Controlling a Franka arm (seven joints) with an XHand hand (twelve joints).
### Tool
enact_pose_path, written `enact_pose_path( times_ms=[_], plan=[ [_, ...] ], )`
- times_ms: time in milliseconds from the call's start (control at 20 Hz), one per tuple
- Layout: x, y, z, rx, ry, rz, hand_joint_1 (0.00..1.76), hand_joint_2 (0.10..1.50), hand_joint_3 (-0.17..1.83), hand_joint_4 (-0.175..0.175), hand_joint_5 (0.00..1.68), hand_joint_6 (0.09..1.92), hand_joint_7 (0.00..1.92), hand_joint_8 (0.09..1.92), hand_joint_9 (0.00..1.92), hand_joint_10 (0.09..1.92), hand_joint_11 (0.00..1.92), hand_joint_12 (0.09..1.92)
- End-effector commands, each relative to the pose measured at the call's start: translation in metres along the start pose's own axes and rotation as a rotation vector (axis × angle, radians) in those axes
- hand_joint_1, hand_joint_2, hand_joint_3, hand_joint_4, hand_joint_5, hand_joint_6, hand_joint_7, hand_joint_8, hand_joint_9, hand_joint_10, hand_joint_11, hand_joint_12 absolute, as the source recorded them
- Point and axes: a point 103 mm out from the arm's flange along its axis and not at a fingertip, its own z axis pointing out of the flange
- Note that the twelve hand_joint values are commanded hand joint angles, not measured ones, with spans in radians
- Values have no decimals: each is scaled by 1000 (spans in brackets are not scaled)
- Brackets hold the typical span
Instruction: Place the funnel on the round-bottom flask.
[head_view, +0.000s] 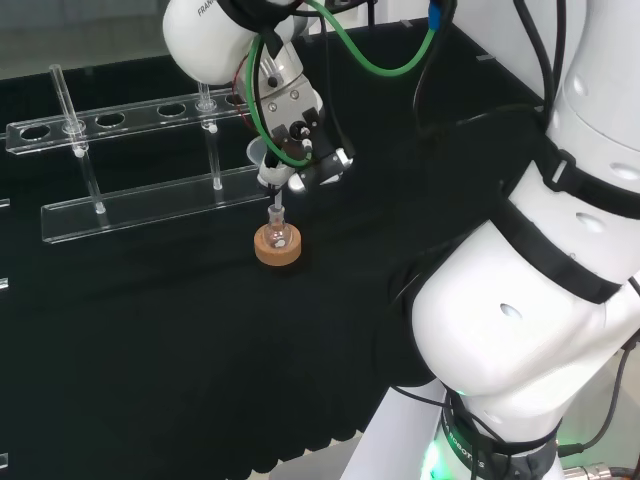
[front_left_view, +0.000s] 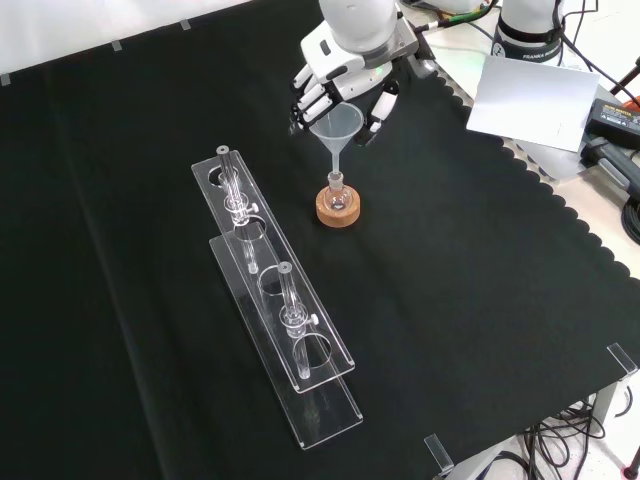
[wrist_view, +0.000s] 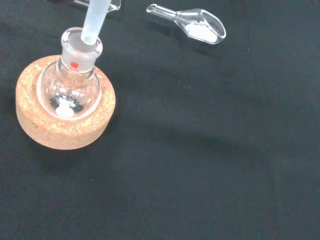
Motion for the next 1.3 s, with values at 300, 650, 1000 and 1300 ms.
enact_pose_path(
  times_ms=[300, 650, 1000, 1300],
  plan=[
    [-1, 4, 5, 14, 10, -4, 803, 1118, -175, -5, 534, 87, 542, 648, 826, 473, 559, 1314],
    [1, 3, 4, 14, 7, -8, 803, 1118, -175, -5, 533, 87, 540, 651, 825, 473, 558, 1315],
    [3, 3, 3, 13, 6, -11, 803, 1119, -175, -6, 533, 87, 539, 653, 825, 474, 557, 1316],
    [8, 4, 0, 13, 3, -12, 803, 1119, -175, -6, 533, 87, 539, 655, 825, 474, 557, 1316]
  ],
)
